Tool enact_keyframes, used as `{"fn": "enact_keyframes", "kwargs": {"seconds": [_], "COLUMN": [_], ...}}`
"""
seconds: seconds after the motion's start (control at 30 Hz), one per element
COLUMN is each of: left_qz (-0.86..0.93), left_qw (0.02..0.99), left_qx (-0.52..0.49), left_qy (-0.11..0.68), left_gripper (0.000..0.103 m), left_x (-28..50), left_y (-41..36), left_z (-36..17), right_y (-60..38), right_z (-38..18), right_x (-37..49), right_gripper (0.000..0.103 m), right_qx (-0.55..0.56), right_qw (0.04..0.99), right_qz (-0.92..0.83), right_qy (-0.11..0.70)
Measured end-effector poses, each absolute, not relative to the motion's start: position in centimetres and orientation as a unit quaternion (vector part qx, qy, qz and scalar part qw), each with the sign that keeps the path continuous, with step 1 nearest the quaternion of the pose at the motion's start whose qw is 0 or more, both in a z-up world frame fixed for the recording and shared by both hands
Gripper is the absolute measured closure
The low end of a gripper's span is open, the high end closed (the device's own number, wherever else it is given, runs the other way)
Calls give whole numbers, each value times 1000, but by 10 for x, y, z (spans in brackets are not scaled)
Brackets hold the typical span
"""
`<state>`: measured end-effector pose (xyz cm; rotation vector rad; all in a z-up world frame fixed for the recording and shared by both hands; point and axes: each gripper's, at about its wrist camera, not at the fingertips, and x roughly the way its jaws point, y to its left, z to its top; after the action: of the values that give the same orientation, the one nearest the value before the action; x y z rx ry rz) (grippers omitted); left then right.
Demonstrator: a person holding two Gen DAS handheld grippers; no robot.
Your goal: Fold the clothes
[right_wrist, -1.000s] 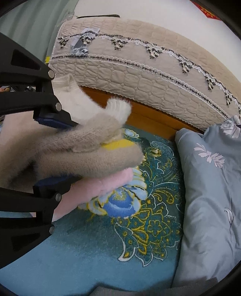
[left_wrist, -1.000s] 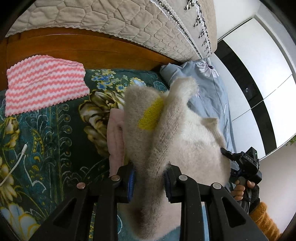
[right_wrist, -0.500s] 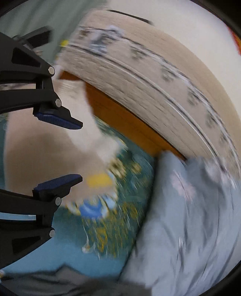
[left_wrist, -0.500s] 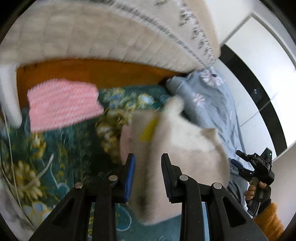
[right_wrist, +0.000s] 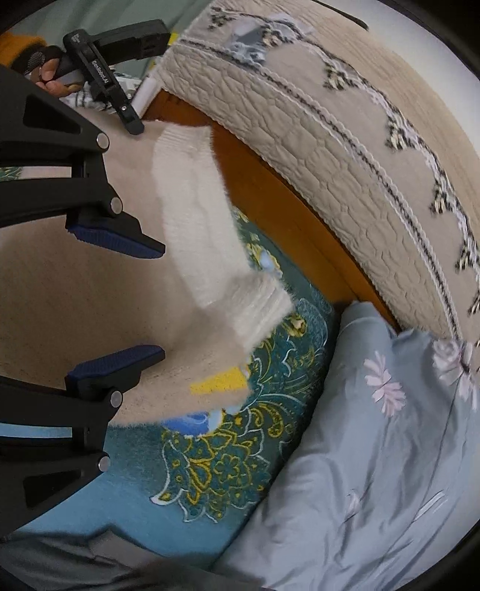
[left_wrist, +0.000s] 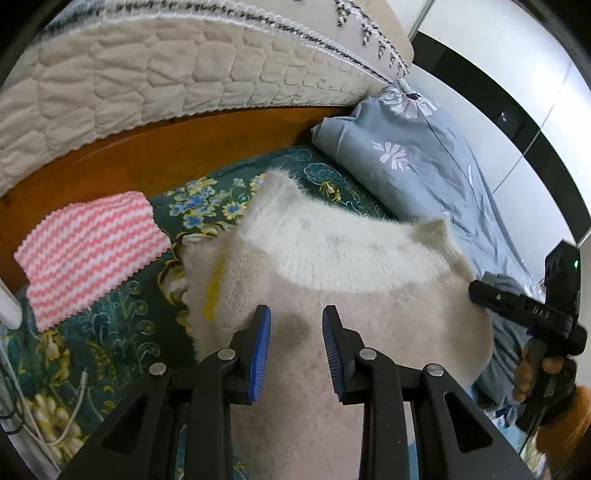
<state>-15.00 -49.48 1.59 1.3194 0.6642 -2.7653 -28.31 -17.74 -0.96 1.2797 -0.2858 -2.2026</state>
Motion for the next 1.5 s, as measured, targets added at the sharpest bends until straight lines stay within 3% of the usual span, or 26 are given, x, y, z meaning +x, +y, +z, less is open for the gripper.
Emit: {"fn": "enact_keyframes", "kwargs": {"seconds": [0.17,0.37,0.77,1.03,1.13,1.5], "left_qz": [-871,-875,-879,-889,-889,-871], "left_qw": [2,3,2,15,32,79], "left_qx": [423,422,407,407,415,444], "left_qy": [249,240,250,211,193,197], "left_gripper": [74,74,73,59,49,28], "left_x": [-157,-160,-127,-73,-57,-23], "left_y": [-505,-499,-484,-439,-422,-384], "left_z": [3,2,36,40,32,-5], "right_y": [-180,-177,-174,-178,-184,-196], "right_z": [-23,-27,31,5,-8,-17], "right_x": [-292,-291,-216,-152,-134,-87], "right_gripper": [50,50,47,47,38,25], "right_qx": [495,507,453,483,499,496], "right_qw": [272,261,293,260,246,209], "right_qz": [-816,-811,-836,-833,-828,-843], "right_qy": [-127,-134,-100,-78,-65,0]}}
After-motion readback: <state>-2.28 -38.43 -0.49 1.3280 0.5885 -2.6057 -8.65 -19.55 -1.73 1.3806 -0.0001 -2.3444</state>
